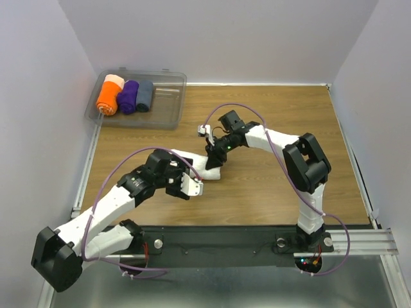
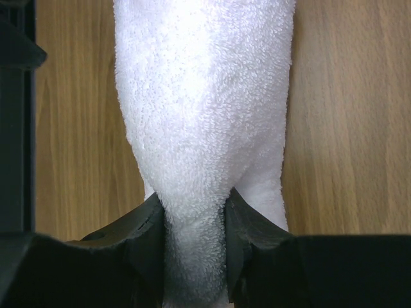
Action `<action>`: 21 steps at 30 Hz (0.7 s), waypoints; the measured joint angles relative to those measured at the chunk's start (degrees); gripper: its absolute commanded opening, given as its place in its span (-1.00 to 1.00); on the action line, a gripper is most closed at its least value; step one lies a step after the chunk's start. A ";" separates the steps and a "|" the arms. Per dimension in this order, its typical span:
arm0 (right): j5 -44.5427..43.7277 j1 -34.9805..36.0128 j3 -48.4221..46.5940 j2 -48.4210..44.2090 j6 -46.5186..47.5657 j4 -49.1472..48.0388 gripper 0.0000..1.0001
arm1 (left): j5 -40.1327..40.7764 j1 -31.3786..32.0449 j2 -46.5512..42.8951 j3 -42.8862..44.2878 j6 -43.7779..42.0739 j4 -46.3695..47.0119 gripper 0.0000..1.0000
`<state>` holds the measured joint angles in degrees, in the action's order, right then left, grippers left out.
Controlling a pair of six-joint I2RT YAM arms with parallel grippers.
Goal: Roll the towels
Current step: Roll the towel
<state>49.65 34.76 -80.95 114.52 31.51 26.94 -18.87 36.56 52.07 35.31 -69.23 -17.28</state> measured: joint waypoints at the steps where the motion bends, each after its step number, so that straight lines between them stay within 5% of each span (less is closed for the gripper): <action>1: 0.44 -0.02 -0.35 0.31 -0.07 0.31 -0.85 | 0.63 0.72 0.87 -0.11 -0.79 1.09 0.97; 8: 4.57 -0.81 -3.78 3.76 -0.52 3.76 -0.86 | 3.37 3.58 8.17 -0.13 -2.80 9.01 0.97; 21: 16.04 -3.23 -12.41 13.88 -1.57 12.31 -0.88 | 4.85 6.67 7.54 -5.62 -4.74 13.75 0.97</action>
<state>65.69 31.53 -93.36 128.40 29.93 39.24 -14.02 43.22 59.61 29.69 -73.97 -3.53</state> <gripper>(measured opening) 0.377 0.986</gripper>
